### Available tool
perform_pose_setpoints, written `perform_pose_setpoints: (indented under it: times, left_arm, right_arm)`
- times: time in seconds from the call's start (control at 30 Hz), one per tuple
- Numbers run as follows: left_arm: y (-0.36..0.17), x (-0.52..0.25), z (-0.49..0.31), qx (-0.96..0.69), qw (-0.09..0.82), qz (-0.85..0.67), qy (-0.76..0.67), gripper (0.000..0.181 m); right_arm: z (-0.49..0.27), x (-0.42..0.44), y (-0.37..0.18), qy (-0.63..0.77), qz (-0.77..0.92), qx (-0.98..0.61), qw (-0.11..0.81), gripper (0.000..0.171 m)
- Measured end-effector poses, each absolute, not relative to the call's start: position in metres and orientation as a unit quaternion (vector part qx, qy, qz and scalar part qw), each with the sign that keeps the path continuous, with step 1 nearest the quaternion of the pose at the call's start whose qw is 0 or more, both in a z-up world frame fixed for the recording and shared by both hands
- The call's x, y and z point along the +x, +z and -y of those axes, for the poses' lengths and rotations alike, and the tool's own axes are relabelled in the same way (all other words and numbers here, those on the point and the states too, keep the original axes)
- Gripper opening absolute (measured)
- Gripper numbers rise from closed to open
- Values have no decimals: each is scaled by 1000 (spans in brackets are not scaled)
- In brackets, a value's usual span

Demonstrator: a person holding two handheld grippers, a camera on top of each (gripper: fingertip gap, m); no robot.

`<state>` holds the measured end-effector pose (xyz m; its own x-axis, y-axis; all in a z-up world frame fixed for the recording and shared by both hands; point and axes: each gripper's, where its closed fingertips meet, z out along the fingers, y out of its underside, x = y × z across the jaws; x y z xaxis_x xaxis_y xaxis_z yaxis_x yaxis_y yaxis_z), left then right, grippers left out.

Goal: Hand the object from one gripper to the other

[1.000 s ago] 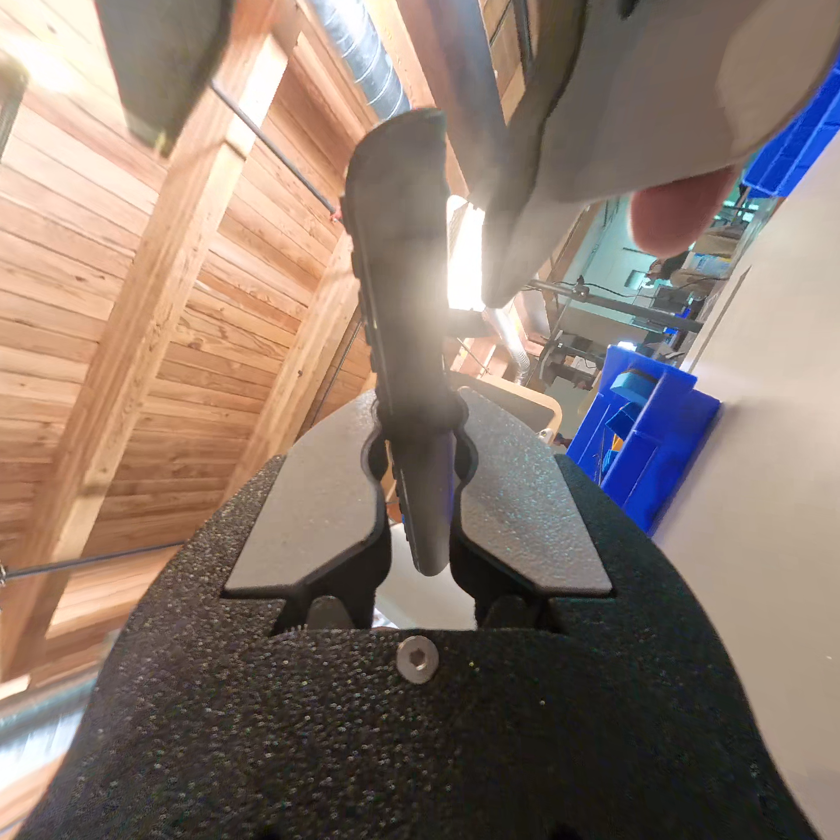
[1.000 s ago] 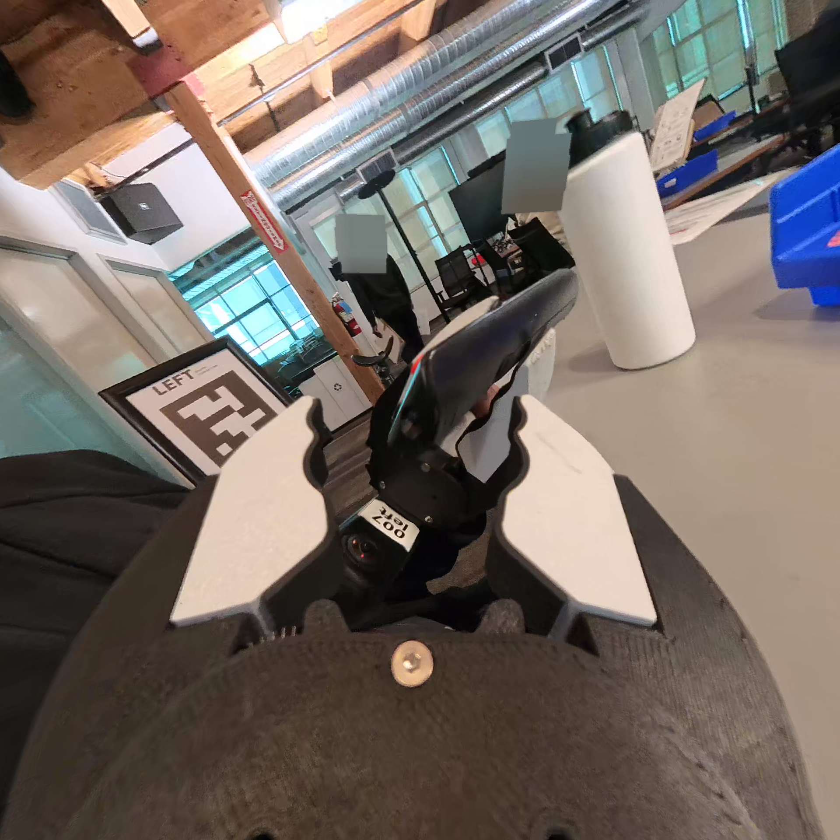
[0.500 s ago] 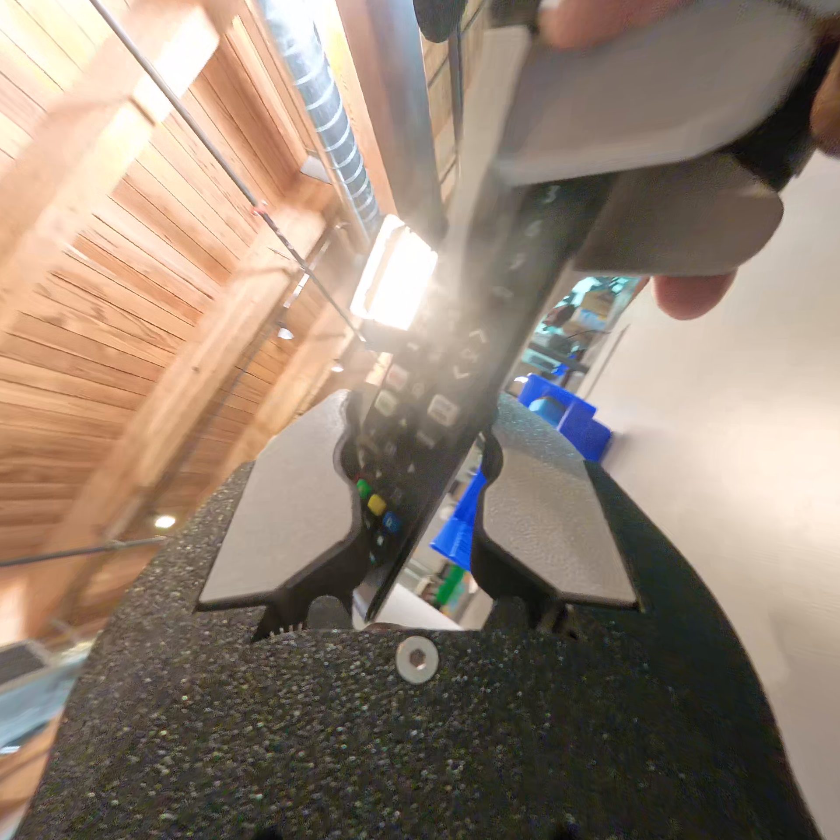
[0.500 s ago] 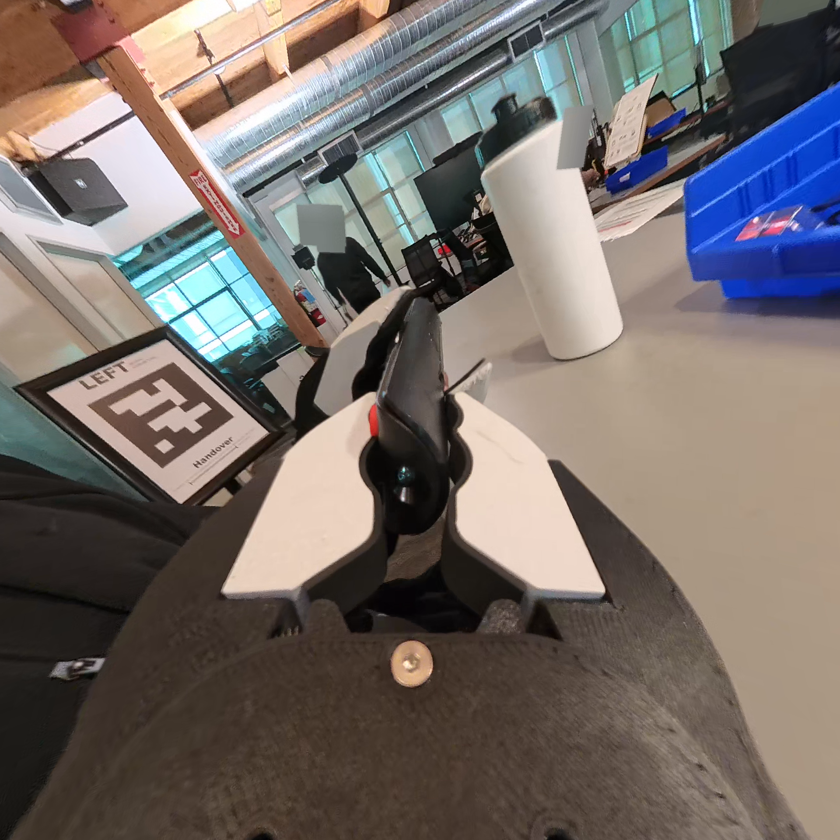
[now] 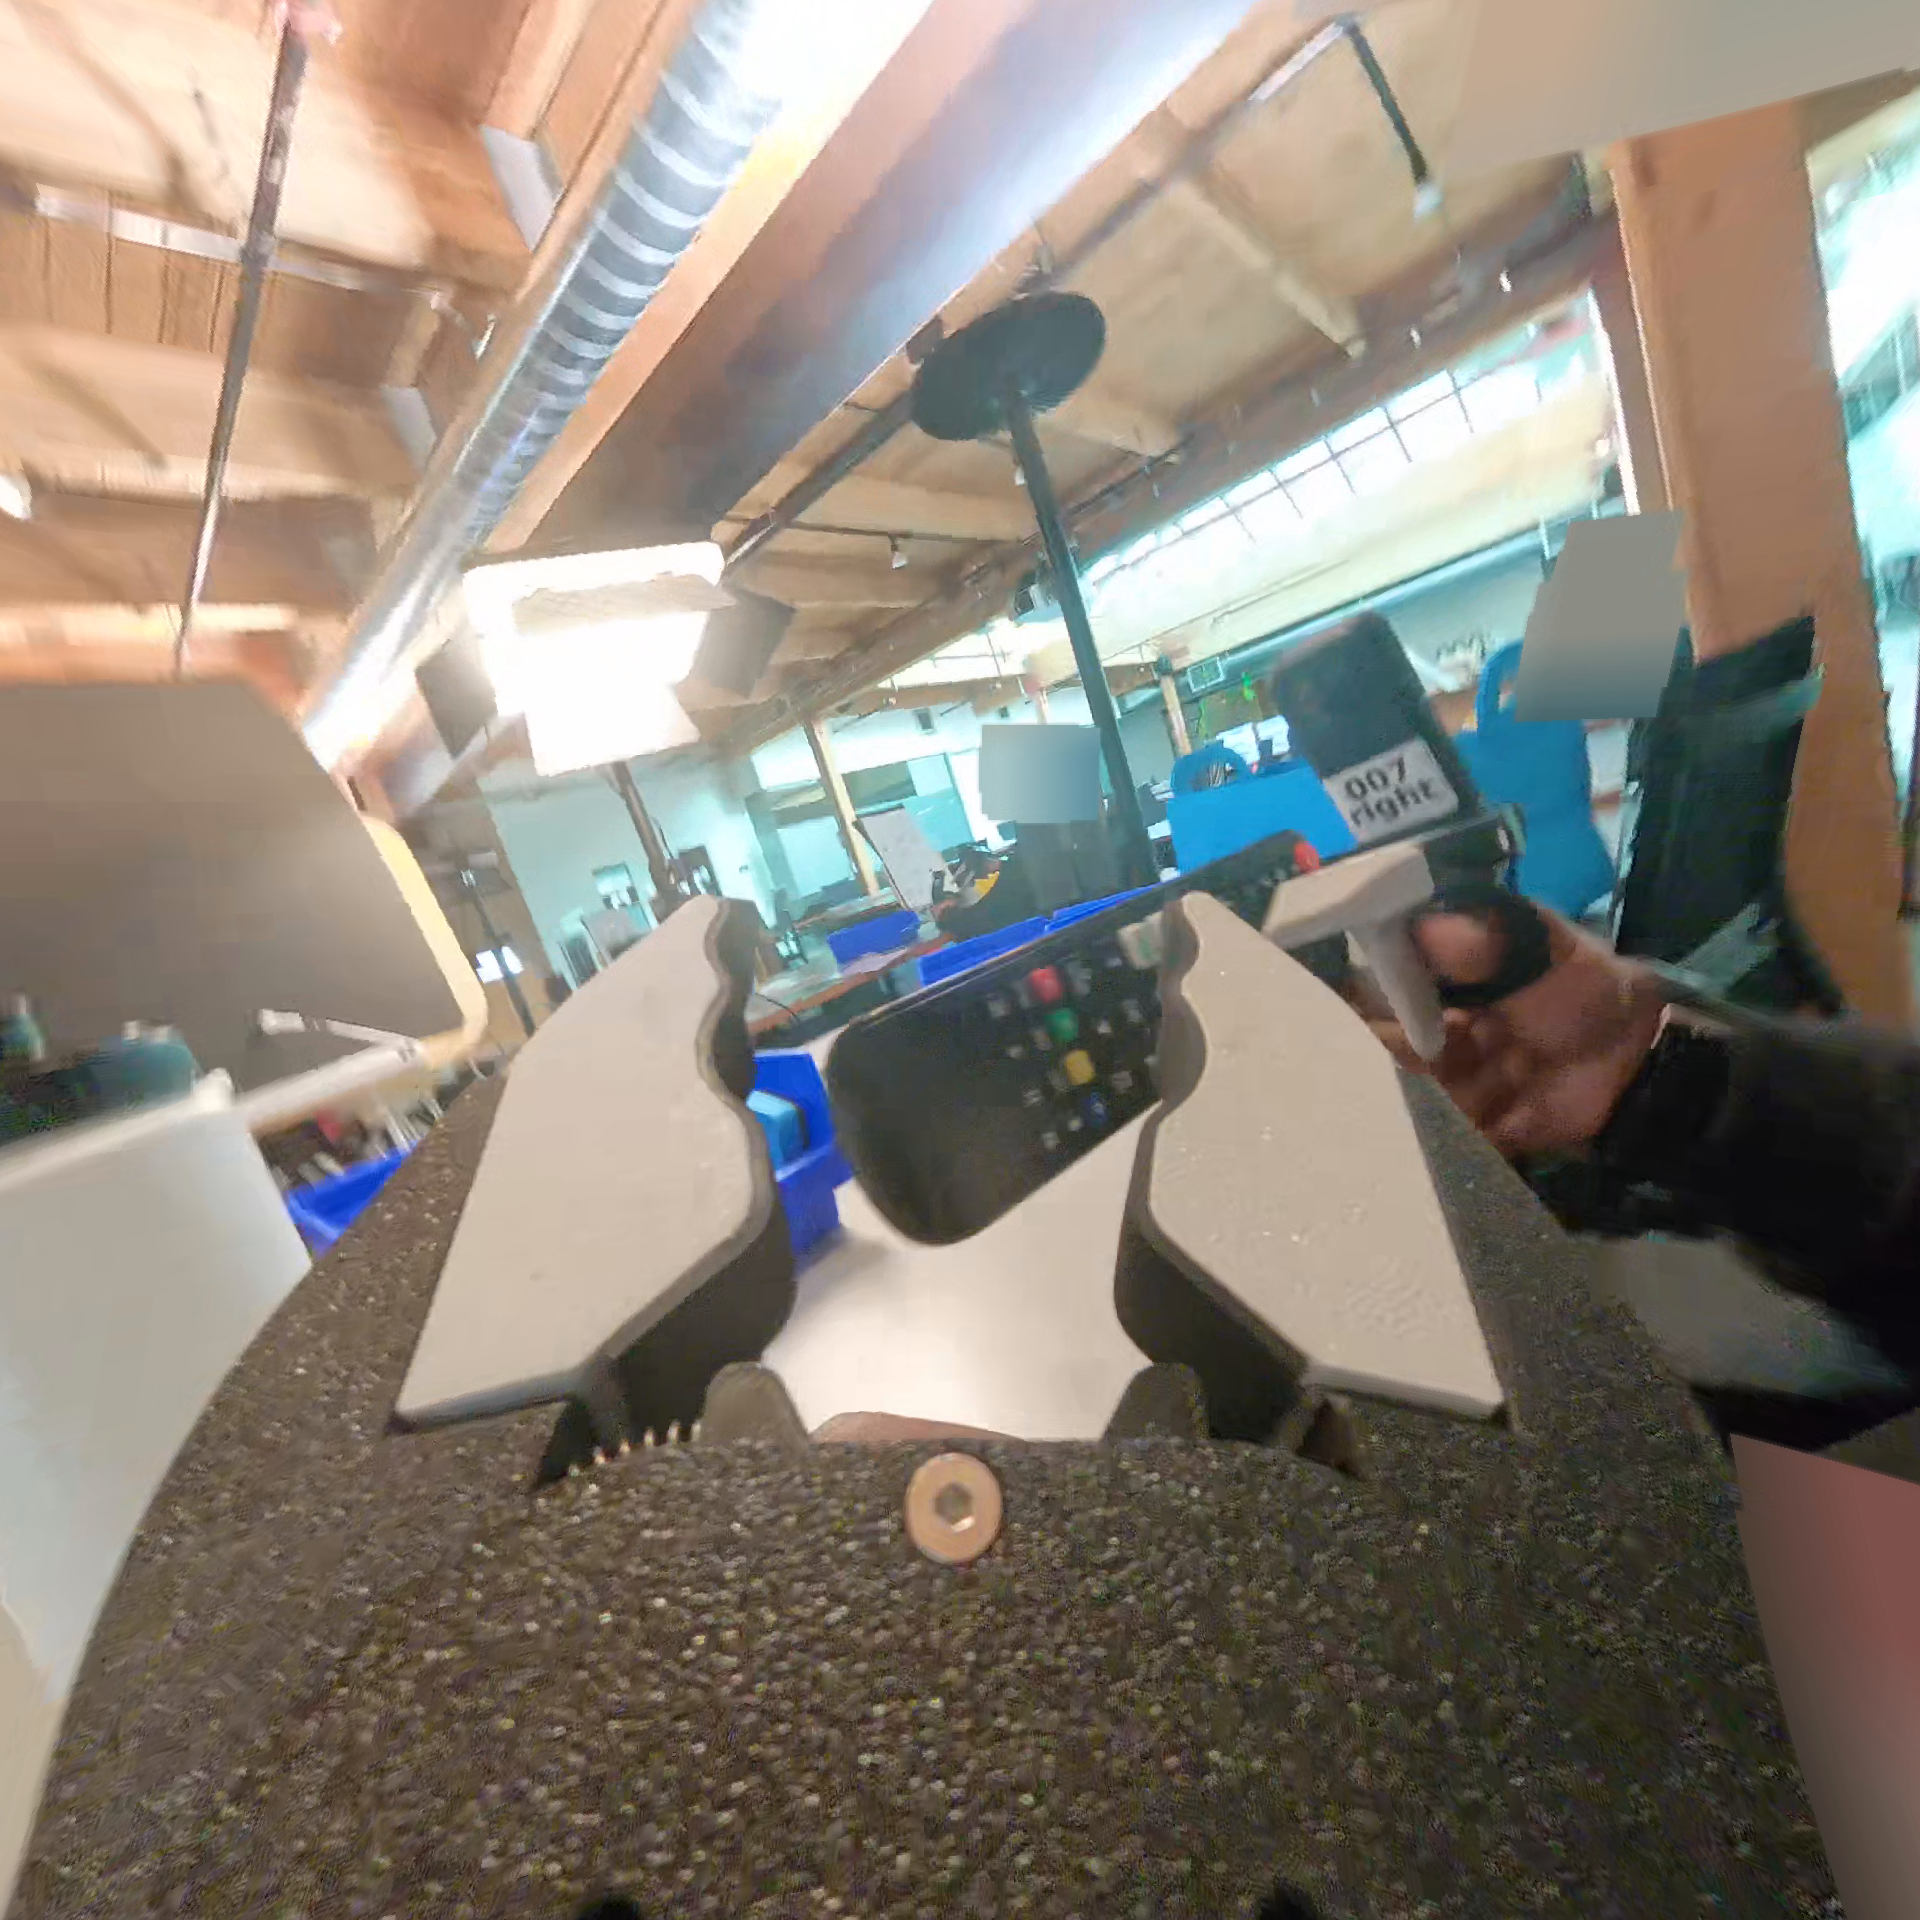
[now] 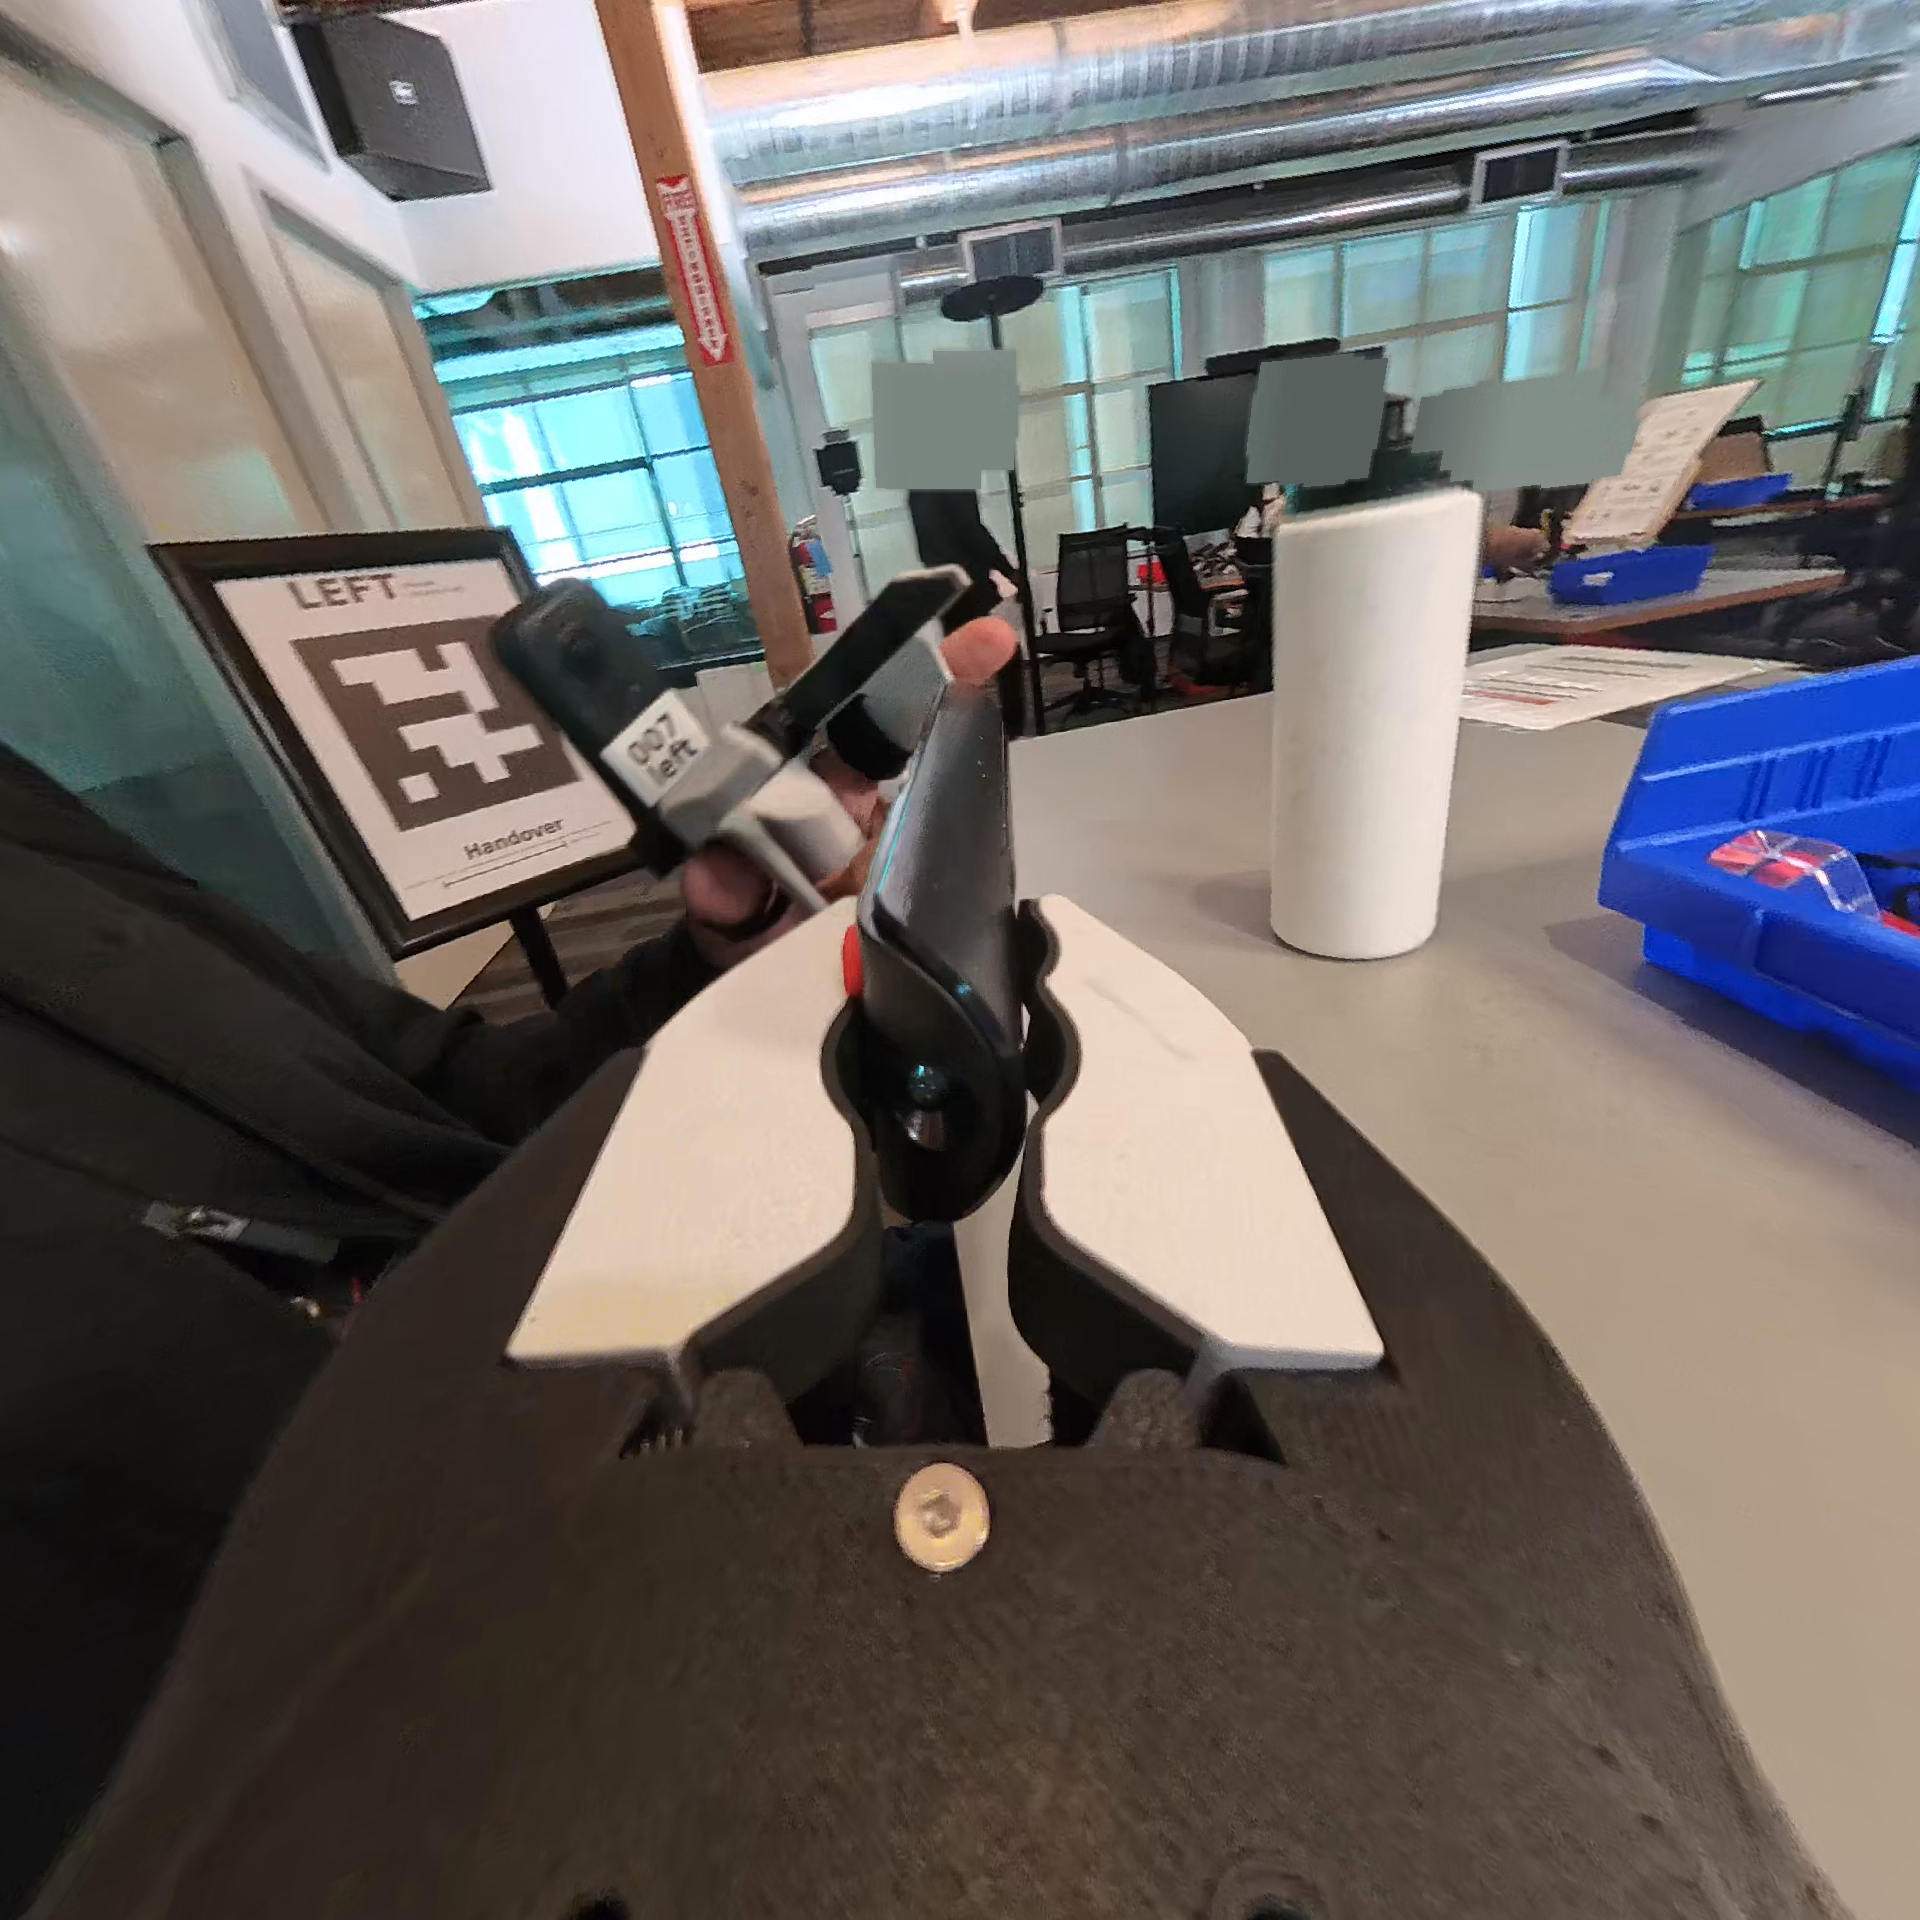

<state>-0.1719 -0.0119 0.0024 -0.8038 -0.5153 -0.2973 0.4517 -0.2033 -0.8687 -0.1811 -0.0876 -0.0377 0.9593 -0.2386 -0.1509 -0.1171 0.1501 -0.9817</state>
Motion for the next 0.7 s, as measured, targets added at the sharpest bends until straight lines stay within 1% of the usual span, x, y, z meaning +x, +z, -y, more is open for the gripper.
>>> perform_pose_setpoints:
  times: [0.07,0.13,0.27,0.37,0.4,0.47,0.57,0.63,0.7]
  left_arm:
    - [1,-164,5,-80,259,-558,-784,78]
    - [-10,-163,9,-111,185,-582,-784,76]
    - [-34,-186,30,-95,48,-629,-770,70]
    - [-36,-193,38,-86,34,-628,-773,53]
    - [-37,-193,38,-84,29,-628,-773,41]
    - [-39,-196,41,-80,4,-635,-768,36]
    - [-36,-203,44,-59,-9,-634,-771,28]
    - [-34,-200,47,-59,5,-636,-770,26]
    - [-33,-194,49,-64,27,-637,-768,26]
  right_arm:
    - [88,-187,-34,-28,-108,-653,749,24]
    - [87,-192,-30,-12,-85,-652,754,24]
    - [80,-198,-31,25,-52,-652,756,24]
    - [75,-200,-40,31,-39,-670,741,24]
    - [75,-200,-40,34,-38,-668,742,24]
    - [78,-200,-40,40,-40,-665,745,24]
    - [82,-197,-36,42,-49,-653,755,26]
    - [84,-188,-34,31,-79,-639,765,30]
    - [88,-176,-34,5,-121,-626,770,37]
